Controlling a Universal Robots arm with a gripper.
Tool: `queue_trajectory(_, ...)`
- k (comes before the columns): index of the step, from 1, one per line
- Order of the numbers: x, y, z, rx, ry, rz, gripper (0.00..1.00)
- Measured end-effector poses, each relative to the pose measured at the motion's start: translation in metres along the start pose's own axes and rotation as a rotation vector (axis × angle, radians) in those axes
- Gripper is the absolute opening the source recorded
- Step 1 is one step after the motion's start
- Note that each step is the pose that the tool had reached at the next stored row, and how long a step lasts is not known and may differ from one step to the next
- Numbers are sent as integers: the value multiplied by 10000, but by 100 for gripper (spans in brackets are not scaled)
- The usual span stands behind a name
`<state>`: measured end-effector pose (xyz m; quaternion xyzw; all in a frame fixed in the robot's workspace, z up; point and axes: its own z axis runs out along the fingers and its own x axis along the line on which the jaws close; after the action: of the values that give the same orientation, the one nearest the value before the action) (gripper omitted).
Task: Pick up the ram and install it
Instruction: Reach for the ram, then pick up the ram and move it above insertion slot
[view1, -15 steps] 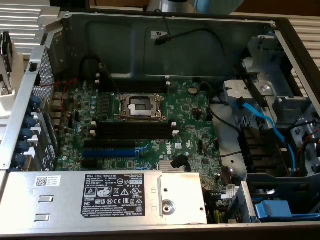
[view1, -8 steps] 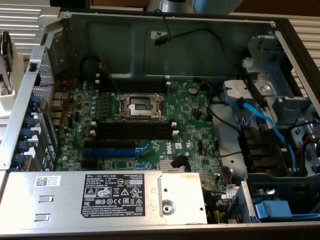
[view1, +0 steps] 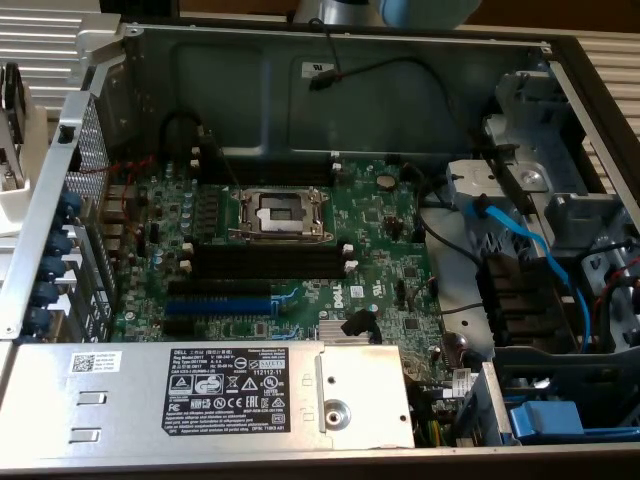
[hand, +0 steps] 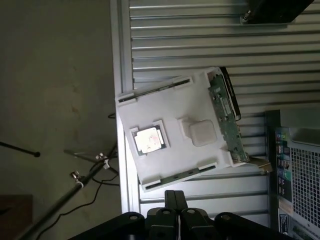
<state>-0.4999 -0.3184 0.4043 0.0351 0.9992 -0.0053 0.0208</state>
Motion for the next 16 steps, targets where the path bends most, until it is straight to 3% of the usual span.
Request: queue_trajectory(16,0,0,-1,0,1,-2,10)
